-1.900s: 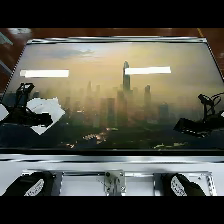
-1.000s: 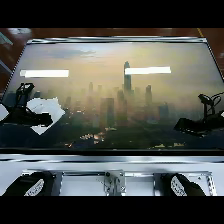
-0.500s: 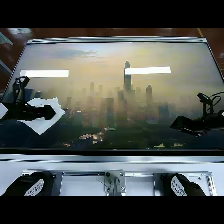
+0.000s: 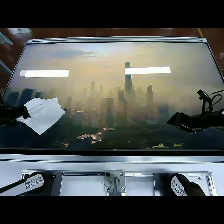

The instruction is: Fold the shirts.

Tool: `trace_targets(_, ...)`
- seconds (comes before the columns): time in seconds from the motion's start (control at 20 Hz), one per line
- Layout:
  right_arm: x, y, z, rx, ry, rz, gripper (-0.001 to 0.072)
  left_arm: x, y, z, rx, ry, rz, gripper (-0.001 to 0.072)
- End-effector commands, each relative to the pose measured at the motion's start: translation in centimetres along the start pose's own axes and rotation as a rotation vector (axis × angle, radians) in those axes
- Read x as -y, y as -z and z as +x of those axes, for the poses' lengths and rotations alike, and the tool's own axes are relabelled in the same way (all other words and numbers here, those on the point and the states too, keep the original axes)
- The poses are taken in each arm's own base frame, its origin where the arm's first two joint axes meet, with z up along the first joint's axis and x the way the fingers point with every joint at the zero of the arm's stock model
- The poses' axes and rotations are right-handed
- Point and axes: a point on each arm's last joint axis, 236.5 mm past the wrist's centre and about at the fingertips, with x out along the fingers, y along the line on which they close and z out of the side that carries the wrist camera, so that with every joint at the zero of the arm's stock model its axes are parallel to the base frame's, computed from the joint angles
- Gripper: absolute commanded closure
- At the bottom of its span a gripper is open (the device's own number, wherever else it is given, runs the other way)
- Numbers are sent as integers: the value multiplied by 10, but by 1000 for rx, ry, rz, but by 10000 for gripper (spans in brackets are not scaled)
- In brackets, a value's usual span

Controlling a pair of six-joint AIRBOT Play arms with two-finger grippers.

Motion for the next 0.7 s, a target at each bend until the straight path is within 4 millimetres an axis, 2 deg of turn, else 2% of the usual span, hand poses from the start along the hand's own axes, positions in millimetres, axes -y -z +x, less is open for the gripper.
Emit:
trace_targets(0.0, 1, -12, 0, 50, 3, 0, 38, 0, -12, 49, -43, 91, -126, -13)
trace_targets(0.15, 2, -17, -1, 73, 7, 2, 37, 23, -39, 73, 29, 199, -204, -13)
trace_targets(0.3, -1, -18, -1, 77, -4, 28, 38, 25, -38, 95, 6, 206, -232, 7)
trace_targets(0.35, -2, -18, -1, 77, -9, 40, 38, 26, -33, 101, -19, 208, -234, 267)
trace_targets(0.4, -2, -18, -1, 77, -10, 52, 38, 28, -29, 101, -36, 215, -231, 672)
trace_targets(0.45, -2, -18, -1, 76, -10, 59, 38, 34, -29, 97, -32, 241, -188, 664)
trace_targets(0.55, -3, -16, -1, 69, -12, 62, 38, 58, -42, 69, 28, 328, -90, 665)
trace_targets(0.65, -2, -11, 0, 49, -10, 48, 38, 90, -59, 13, 171, 393, 29, 665)
